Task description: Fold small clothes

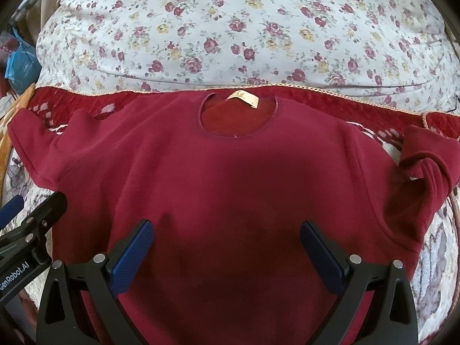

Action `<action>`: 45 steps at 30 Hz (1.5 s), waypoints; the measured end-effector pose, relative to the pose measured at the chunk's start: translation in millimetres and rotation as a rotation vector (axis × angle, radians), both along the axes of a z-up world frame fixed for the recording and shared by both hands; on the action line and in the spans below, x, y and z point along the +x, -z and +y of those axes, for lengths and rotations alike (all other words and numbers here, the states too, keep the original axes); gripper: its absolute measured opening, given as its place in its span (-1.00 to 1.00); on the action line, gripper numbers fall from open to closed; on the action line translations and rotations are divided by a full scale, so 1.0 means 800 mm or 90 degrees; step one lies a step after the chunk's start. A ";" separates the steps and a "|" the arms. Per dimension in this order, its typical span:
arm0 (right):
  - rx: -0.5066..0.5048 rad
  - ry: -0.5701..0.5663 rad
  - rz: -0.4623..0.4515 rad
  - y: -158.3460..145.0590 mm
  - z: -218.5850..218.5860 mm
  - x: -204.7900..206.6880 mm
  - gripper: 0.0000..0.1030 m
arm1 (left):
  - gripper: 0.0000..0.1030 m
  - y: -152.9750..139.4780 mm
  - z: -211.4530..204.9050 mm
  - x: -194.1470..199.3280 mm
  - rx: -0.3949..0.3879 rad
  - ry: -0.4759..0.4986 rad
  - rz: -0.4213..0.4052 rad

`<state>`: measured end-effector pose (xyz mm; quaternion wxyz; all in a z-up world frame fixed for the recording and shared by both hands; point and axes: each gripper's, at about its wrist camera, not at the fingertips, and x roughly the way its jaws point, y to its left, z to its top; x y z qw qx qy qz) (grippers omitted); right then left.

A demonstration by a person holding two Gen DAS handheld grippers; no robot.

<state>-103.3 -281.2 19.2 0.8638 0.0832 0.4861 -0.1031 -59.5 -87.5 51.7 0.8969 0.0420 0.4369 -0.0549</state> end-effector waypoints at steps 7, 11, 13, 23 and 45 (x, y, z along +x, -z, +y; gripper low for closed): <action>-0.001 0.001 0.000 0.001 0.002 0.003 1.00 | 1.00 0.001 0.002 0.003 0.001 -0.004 0.003; 0.002 0.002 0.002 0.003 0.000 0.005 1.00 | 1.00 0.003 0.004 0.005 0.002 -0.007 0.005; 0.002 0.002 0.003 0.003 0.000 0.005 1.00 | 1.00 0.003 0.006 0.007 0.000 -0.010 0.006; 0.017 -0.017 0.010 0.004 0.000 0.008 1.00 | 1.00 -0.015 0.072 0.047 0.018 -0.105 -0.006; 0.020 -0.044 0.013 0.012 0.004 0.009 1.00 | 0.82 -0.008 0.222 0.236 0.148 -0.350 -0.027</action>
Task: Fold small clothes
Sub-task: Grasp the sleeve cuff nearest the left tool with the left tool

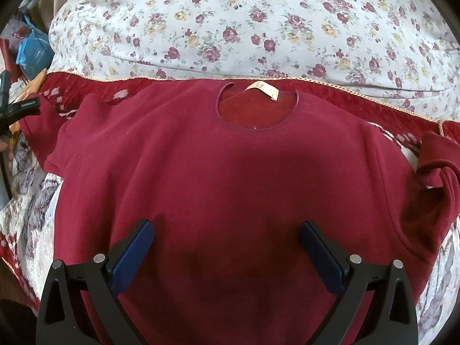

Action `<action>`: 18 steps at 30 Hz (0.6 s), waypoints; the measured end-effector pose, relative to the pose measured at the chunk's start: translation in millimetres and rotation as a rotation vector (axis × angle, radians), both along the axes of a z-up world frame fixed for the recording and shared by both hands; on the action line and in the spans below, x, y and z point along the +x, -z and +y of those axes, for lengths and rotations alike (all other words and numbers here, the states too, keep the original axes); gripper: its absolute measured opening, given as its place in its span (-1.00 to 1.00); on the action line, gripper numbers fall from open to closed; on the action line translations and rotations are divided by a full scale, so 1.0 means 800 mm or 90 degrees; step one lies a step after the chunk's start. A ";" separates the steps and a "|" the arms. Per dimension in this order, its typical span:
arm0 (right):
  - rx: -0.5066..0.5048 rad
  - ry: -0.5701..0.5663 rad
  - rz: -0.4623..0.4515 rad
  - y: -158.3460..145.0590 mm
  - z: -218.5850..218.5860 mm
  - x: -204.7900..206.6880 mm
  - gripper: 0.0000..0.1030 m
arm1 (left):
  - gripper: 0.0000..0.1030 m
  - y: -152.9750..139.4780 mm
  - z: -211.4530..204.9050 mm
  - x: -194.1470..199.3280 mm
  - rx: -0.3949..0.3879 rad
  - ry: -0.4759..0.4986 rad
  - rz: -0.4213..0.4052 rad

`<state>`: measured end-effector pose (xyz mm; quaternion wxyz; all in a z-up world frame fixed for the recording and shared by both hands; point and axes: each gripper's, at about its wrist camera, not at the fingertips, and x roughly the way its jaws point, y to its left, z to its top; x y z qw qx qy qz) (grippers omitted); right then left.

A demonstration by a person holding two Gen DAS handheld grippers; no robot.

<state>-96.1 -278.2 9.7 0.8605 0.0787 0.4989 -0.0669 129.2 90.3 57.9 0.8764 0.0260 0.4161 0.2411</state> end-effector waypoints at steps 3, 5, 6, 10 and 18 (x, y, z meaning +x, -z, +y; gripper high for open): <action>-0.003 0.000 -0.001 0.001 0.001 0.001 1.00 | 0.77 0.008 0.003 0.011 0.014 -0.007 0.005; -0.004 -0.001 -0.001 0.001 0.001 0.000 1.00 | 0.75 0.009 0.003 0.015 0.027 -0.010 -0.002; -0.003 -0.001 -0.001 0.001 0.001 0.000 1.00 | 0.65 0.010 0.002 0.017 0.034 -0.013 -0.003; -0.007 0.001 -0.004 0.002 0.002 0.000 1.00 | -0.56 0.011 -0.007 0.021 0.026 0.017 -0.012; 0.002 0.005 -0.007 0.001 0.000 -0.004 1.00 | -0.80 -0.007 -0.023 -0.001 -0.107 0.078 -0.018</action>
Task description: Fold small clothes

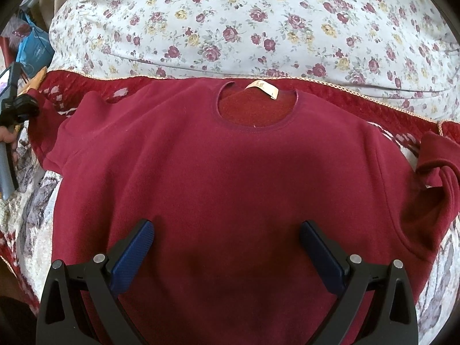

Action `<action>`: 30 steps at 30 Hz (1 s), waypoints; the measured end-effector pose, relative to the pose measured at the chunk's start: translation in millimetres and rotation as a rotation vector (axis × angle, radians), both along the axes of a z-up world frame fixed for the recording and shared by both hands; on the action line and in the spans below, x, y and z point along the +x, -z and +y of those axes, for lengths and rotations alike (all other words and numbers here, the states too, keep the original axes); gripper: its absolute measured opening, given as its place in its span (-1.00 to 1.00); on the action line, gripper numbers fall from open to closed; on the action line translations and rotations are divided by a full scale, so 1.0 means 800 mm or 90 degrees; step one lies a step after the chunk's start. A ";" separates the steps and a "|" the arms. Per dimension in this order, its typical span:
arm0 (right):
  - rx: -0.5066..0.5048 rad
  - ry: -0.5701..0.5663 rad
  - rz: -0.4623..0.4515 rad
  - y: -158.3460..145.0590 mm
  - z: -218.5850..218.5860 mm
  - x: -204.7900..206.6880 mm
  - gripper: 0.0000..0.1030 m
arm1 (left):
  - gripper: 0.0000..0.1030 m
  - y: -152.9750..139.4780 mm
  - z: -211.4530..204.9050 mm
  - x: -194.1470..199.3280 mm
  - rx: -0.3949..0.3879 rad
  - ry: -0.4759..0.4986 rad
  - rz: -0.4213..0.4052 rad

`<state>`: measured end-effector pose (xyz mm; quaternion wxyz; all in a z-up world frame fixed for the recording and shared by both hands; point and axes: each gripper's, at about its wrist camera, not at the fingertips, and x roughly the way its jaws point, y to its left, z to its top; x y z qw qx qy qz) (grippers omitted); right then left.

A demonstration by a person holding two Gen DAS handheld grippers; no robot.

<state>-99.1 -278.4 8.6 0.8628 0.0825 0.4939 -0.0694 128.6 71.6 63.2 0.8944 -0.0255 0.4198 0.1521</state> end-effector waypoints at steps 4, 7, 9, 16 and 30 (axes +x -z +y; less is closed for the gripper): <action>0.014 0.008 -0.010 -0.007 -0.005 -0.007 1.00 | -0.80 -0.029 -0.048 -0.035 -0.057 0.090 -0.019; 0.016 0.016 -0.026 -0.018 -0.013 -0.015 1.00 | -0.80 -0.050 -0.098 -0.066 -0.093 0.165 -0.029; 0.018 0.022 -0.041 -0.028 -0.021 -0.021 1.00 | -0.80 -0.061 -0.135 -0.088 -0.112 0.214 -0.035; 0.033 0.059 -0.078 -0.062 -0.072 -0.050 1.00 | -0.80 -0.053 -0.277 -0.163 -0.137 0.367 -0.006; 0.079 0.125 -0.082 -0.070 -0.146 -0.082 1.00 | 0.31 0.012 -0.368 -0.225 -0.190 0.488 0.113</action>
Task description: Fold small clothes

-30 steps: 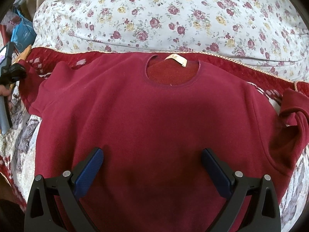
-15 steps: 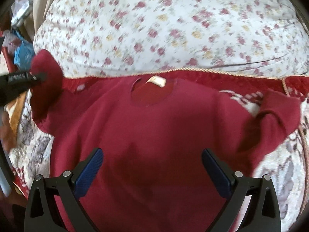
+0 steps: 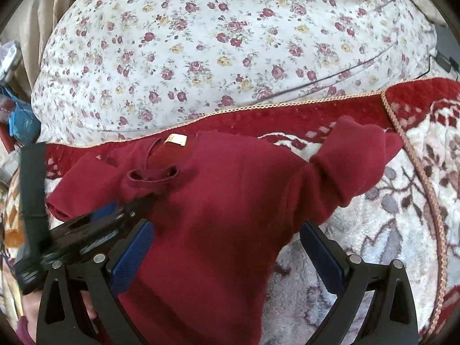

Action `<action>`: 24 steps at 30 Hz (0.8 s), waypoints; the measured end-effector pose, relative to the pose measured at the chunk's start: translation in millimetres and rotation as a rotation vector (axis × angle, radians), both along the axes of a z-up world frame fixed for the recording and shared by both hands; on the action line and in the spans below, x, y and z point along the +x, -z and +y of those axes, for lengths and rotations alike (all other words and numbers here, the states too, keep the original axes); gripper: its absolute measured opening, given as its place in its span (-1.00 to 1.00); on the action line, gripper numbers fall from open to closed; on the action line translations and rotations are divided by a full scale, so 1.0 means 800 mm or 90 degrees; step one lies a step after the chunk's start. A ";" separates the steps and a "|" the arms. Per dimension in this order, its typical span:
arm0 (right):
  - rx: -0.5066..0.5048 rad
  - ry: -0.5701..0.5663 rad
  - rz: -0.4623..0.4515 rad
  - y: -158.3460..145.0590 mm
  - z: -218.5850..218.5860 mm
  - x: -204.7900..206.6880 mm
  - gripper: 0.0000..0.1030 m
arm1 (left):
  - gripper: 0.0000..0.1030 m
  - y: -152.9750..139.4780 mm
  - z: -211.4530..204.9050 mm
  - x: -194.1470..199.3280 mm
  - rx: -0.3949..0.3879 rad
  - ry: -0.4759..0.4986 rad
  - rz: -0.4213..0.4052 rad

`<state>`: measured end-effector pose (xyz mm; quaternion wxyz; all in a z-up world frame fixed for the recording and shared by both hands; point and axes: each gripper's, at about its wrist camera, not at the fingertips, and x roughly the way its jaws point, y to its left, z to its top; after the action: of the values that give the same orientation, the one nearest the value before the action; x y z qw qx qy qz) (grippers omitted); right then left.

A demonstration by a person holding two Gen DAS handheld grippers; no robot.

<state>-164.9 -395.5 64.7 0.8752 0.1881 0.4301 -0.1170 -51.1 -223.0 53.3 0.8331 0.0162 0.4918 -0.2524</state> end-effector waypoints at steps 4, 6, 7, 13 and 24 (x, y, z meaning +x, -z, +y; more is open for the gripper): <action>-0.002 -0.029 -0.001 0.006 0.015 0.015 1.00 | 0.70 -0.057 0.068 -0.018 0.021 -0.050 -0.098; -0.014 -0.046 0.004 0.011 0.023 0.026 1.00 | 0.75 -0.072 0.113 -0.019 0.049 -0.109 -0.143; -0.017 -0.054 0.009 0.015 0.027 0.033 1.00 | 0.75 -0.072 0.130 -0.016 0.067 -0.134 -0.155; -0.004 -0.099 0.061 0.051 0.046 0.079 0.56 | 0.75 -0.022 0.218 0.017 0.150 -0.247 -0.108; -0.167 -0.159 0.027 0.030 0.081 0.098 -0.89 | 0.75 -0.010 0.225 0.022 0.182 -0.249 -0.103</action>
<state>-86.8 -330.9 40.4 0.8909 0.0148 0.4491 -0.0667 -33.4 -42.9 61.2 0.8920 0.0586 0.4480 -0.0126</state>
